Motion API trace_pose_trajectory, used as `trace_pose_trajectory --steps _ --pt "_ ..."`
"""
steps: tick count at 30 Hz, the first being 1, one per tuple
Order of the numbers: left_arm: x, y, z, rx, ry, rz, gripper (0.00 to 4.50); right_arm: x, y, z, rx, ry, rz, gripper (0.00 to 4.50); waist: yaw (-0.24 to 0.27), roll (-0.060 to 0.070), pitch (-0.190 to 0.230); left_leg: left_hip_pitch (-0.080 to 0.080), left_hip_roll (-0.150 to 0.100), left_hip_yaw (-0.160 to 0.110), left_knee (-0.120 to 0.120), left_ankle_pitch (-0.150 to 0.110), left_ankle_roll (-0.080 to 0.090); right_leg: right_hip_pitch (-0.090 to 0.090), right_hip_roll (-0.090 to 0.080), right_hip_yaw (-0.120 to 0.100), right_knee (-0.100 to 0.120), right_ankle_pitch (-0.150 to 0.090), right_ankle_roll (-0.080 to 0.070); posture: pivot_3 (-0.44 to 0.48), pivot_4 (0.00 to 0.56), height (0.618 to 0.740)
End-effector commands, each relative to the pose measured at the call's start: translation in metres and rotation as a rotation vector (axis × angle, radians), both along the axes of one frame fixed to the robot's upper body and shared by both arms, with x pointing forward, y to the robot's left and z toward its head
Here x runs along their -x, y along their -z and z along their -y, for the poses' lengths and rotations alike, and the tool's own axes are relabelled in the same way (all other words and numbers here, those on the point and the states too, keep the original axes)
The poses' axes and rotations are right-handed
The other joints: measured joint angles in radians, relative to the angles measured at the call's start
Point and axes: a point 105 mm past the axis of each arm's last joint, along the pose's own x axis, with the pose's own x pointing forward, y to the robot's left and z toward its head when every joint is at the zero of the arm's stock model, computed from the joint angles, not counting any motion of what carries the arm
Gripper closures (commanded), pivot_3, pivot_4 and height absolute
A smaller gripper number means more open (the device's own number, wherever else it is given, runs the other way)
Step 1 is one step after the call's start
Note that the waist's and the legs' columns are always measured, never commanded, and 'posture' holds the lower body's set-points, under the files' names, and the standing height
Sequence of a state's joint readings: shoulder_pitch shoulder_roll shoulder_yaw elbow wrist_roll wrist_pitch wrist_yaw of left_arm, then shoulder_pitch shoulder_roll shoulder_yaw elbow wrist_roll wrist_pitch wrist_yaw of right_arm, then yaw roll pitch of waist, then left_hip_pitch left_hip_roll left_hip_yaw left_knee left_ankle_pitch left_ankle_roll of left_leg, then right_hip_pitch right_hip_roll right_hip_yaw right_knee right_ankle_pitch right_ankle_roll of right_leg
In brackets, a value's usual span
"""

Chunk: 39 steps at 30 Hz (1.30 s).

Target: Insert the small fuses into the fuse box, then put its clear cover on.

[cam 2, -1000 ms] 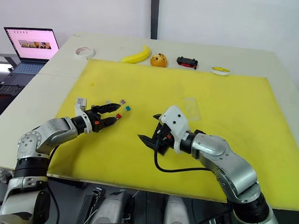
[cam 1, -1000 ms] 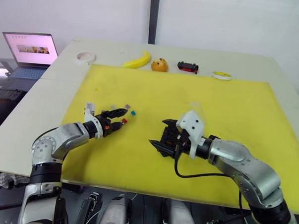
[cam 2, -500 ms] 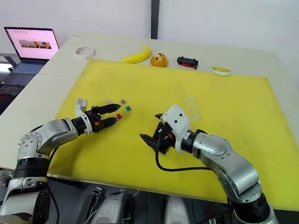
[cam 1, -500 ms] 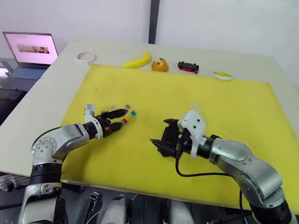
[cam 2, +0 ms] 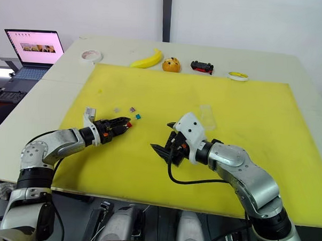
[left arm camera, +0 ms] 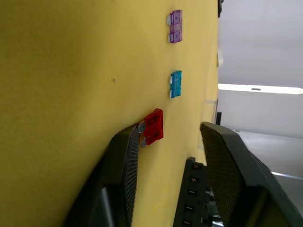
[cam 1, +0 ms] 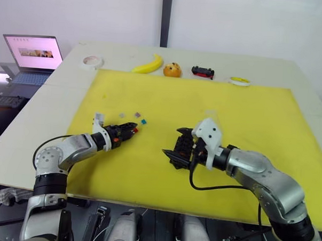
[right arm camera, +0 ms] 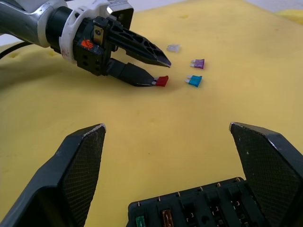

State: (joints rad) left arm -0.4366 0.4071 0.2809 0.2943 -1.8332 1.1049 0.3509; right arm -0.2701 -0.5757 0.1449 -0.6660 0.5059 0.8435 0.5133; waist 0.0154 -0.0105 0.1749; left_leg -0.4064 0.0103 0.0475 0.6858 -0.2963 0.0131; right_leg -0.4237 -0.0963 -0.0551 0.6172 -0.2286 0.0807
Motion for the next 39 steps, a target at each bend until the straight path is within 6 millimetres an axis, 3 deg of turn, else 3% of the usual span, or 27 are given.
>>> trace_pose_trajectory --steps 1,20,23,26,39 --pt "0.0019 0.0139 0.0004 -0.018 -0.006 -0.053 2.17 0.0032 -0.0136 -0.0003 -0.005 -0.011 0.063 0.00 0.000 0.000 0.000 0.000 0.000 0.000 0.000 0.000 0.000 0.000 0.000 0.000 0.000 0.000 0.000 0.000 0.150 0.740" --pt "0.0037 0.0151 0.0003 -0.027 -0.006 -0.066 2.17 0.0025 -0.0137 0.0005 -0.008 -0.006 0.061 0.00 0.000 0.000 0.000 0.000 0.000 0.000 -0.001 0.000 0.000 0.000 -0.001 0.000 -0.001 0.000 0.000 0.000 0.150 0.740" --pt "0.0044 0.0157 0.0007 -0.026 -0.003 -0.066 3.08 0.0029 -0.0137 0.0008 -0.008 -0.006 0.060 0.00 -0.001 0.000 0.000 0.000 0.000 0.000 -0.001 0.000 0.000 0.000 -0.001 0.000 -0.001 0.000 0.000 0.000 0.150 0.740" --pt "0.0047 0.0168 0.0010 -0.031 -0.001 -0.070 4.44 0.0031 -0.0136 0.0011 -0.007 -0.006 0.059 0.00 -0.002 0.000 0.000 0.000 0.000 0.000 -0.001 0.000 0.000 -0.001 -0.001 0.000 -0.001 0.000 0.000 0.000 0.150 0.740" --pt "0.0056 0.0197 0.0013 -0.030 -0.002 -0.078 4.44 0.0026 -0.0145 0.0018 -0.011 -0.001 0.059 0.00 -0.002 0.000 0.000 0.000 0.000 0.000 -0.002 0.000 -0.001 -0.001 -0.001 0.000 -0.001 0.000 0.000 0.000 0.150 0.740"
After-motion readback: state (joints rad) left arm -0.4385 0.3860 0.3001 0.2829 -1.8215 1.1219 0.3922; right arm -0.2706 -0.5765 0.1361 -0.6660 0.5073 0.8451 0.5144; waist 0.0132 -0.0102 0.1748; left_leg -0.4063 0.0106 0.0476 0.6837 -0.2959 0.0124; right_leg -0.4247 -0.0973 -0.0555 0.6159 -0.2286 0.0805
